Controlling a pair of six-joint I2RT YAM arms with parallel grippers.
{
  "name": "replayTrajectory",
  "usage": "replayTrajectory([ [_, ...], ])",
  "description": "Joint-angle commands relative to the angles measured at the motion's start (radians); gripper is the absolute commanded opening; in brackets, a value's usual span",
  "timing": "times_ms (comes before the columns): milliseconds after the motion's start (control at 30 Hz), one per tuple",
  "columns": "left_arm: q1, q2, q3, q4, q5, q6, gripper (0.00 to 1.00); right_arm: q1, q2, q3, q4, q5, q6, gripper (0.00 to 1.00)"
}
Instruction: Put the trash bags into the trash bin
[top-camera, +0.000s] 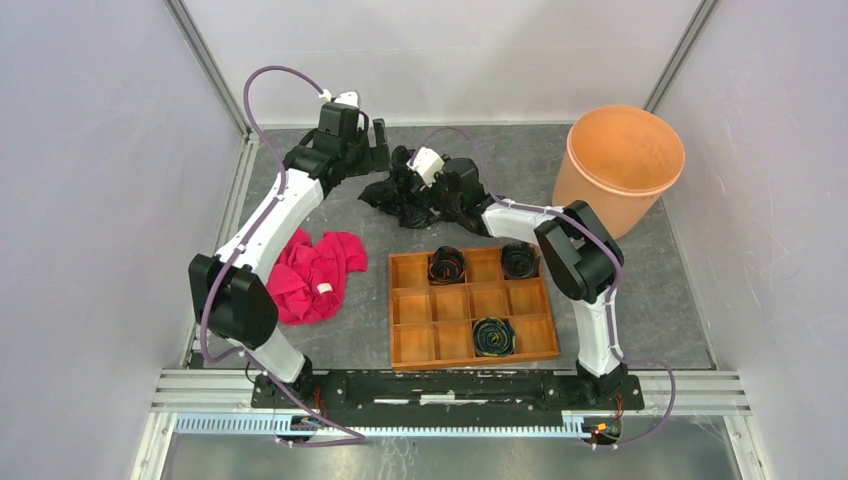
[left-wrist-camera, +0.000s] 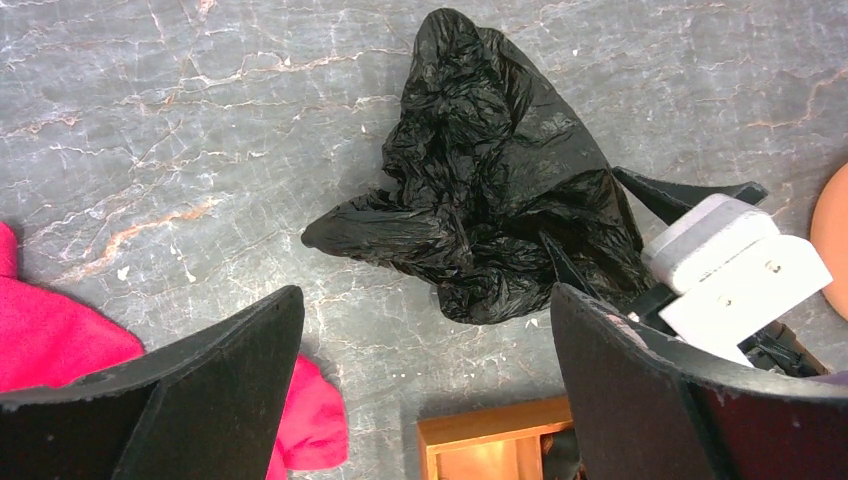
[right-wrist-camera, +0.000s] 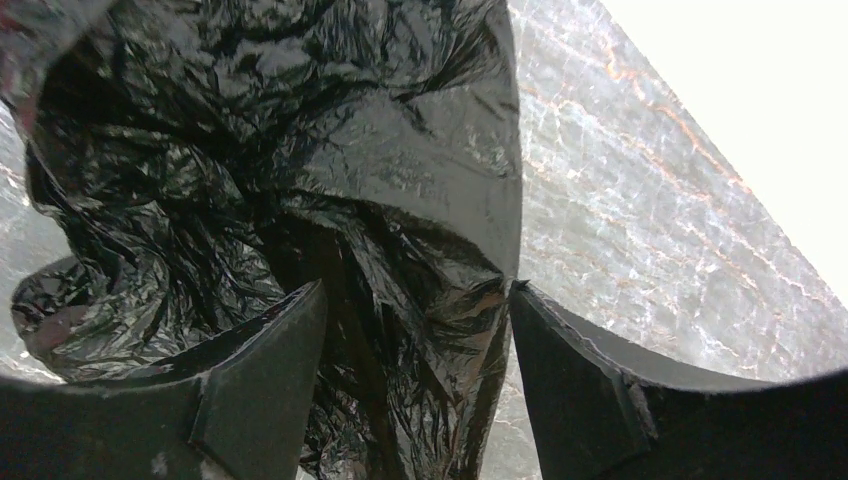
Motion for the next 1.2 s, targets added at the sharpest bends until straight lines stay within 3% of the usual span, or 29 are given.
replayTrajectory([
  [0, 0.005, 0.027, 0.026, 0.01, -0.011, 0.015, 0.99, 0.018, 0.037, 0.075, -0.023, 0.04, -0.024, 0.72],
  [133, 0.023, 0.038, 0.033, 0.007, 0.07, -0.011, 0.98, 0.021, 0.076, 0.125, -0.032, 0.111, -0.011, 0.66],
  [167, 0.025, 0.038, 0.033, 0.009, 0.076, -0.014, 0.98, 0.021, 0.083, 0.135, -0.035, 0.126, -0.006, 0.6],
  [300, 0.038, 0.042, 0.029, 0.012, 0.09, -0.027, 0.98, 0.018, 0.058, 0.142, -0.029, 0.148, 0.038, 0.14],
  [367, 0.042, 0.047, 0.028, 0.014, 0.099, -0.028, 0.98, 0.011, -0.009, 0.112, -0.017, 0.115, 0.083, 0.07],
  [533, 0.043, 0.05, 0.002, 0.044, 0.118, -0.02, 0.99, -0.128, -0.179, -0.038, 0.125, -0.294, 0.436, 0.03],
  [600, 0.044, 0.053, -0.001, 0.054, 0.14, -0.02, 0.98, -0.214, -0.188, -0.093, 0.226, -0.477, 0.631, 0.02],
  [700, 0.044, 0.056, -0.003, 0.061, 0.194, -0.025, 0.98, -0.299, -0.149, -0.166, 0.399, -0.607, 0.827, 0.01],
  [967, 0.044, 0.083, -0.032, 0.108, 0.31, -0.059, 0.95, -0.343, -0.049, -0.084, 0.249, -0.567, 0.768, 0.01],
  [1167, 0.044, 0.201, -0.076, 0.2, 0.525, -0.131, 0.91, -0.343, -0.063, -0.071, 0.149, -0.476, 0.671, 0.01],
])
